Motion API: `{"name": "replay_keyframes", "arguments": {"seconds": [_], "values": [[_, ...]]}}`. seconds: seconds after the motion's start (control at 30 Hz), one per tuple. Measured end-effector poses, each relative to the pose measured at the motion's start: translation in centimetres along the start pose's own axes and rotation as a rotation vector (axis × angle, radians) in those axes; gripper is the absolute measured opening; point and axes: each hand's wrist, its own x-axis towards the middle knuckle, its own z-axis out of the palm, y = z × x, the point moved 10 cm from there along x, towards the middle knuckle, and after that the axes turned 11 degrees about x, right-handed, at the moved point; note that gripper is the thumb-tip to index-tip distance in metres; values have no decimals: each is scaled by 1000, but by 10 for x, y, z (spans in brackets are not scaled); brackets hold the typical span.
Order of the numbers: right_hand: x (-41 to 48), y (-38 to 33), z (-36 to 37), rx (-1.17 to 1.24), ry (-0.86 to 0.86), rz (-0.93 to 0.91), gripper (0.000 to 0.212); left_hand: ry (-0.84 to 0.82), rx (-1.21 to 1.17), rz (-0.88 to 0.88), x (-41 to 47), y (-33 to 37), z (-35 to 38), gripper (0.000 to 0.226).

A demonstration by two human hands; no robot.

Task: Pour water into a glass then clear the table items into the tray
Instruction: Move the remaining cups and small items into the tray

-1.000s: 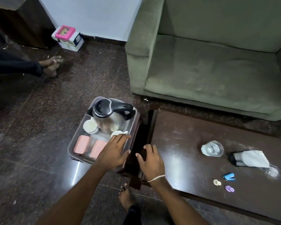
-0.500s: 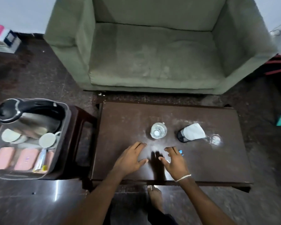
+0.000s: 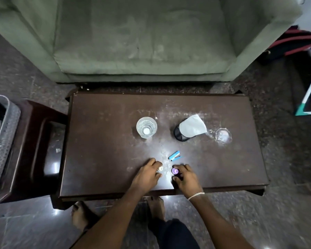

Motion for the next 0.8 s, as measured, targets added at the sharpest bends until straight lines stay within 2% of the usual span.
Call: {"name": "replay_keyframes", "arguments": {"seconds": [0.2, 0.37, 0.6, 0.8], "values": [[8, -1, 1, -7, 71, -66, 33, 68, -7, 15, 7, 4, -2, 20], [5, -41, -2, 36, 95, -121, 28, 138, -33, 5, -11, -5, -41, 18], [4, -183, 22, 58, 37, -320, 25, 315, -70, -64, -74, -68, -146, 13], [-9, -315, 83, 68, -99, -453, 22, 429, -121, -186, -151, -147, -218, 15]]}}
